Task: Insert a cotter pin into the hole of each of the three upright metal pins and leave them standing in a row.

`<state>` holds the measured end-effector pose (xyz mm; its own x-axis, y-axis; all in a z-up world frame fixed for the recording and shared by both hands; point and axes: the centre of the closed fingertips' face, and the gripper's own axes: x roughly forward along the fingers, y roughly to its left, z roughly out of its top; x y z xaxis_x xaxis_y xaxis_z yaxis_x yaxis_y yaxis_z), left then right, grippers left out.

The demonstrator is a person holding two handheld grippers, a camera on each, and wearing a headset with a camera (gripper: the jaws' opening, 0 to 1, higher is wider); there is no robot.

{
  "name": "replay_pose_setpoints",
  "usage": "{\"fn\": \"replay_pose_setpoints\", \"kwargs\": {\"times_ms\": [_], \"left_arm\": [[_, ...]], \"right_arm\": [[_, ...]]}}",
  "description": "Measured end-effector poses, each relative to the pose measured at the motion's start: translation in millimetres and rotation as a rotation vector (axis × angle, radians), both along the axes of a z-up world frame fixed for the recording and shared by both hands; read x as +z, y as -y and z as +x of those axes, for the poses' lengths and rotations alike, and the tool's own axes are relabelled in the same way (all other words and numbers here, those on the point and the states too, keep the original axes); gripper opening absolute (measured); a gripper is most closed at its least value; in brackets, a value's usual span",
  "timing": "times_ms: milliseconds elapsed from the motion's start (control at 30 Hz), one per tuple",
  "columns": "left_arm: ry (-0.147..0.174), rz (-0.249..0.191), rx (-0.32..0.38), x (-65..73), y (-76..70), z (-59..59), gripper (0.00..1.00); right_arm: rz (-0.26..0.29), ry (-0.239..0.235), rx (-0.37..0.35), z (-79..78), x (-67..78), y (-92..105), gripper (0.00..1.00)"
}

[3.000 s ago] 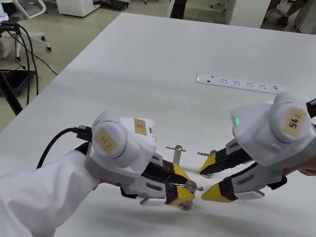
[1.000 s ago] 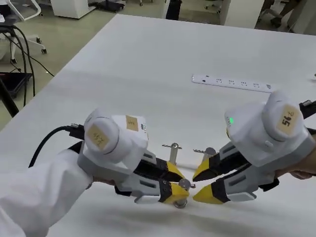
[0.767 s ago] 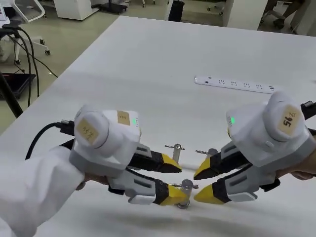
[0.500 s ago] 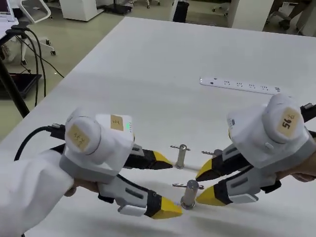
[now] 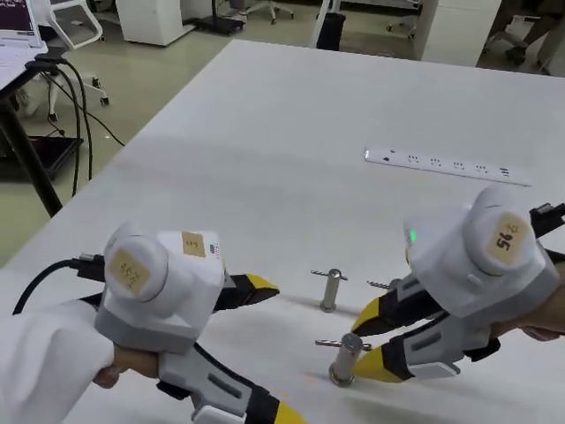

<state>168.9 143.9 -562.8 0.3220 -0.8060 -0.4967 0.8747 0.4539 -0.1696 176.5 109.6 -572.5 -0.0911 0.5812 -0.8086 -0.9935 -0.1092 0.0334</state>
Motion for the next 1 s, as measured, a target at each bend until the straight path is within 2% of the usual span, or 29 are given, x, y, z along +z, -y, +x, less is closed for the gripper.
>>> {"fn": "replay_pose_setpoints", "kwargs": {"times_ms": [33, 200, 367, 433, 633, 1000], "left_arm": [[-0.011, -0.012, 0.004, 0.5, 1.0, -1.4, 0.99], [-0.010, -0.040, 0.012, 3.9, 4.9, -2.9, 0.99], [-0.010, -0.030, -0.011, 3.4, 10.6, -8.9, 0.99], [0.009, -0.020, -0.014, 3.5, 11.2, -8.7, 0.99], [0.005, -0.024, -0.013, 5.5, 10.7, -10.1, 0.99], [-0.002, -0.012, -0.006, 3.8, 6.6, -13.7, 0.98]], "right_arm": [[-0.003, -0.001, 0.001, -0.3, -0.8, -0.2, 0.16], [-0.010, 0.003, 0.015, -1.9, -4.0, -1.9, 0.16], [-0.014, 0.004, 0.015, -0.5, -7.5, -5.7, 0.14], [-0.012, 0.002, 0.017, -1.0, -8.6, -7.7, 0.13], [-0.011, 0.009, 0.029, -1.7, -10.9, -11.9, 0.10], [-0.012, 0.011, 0.023, -2.1, -11.4, -13.0, 0.09]]}}
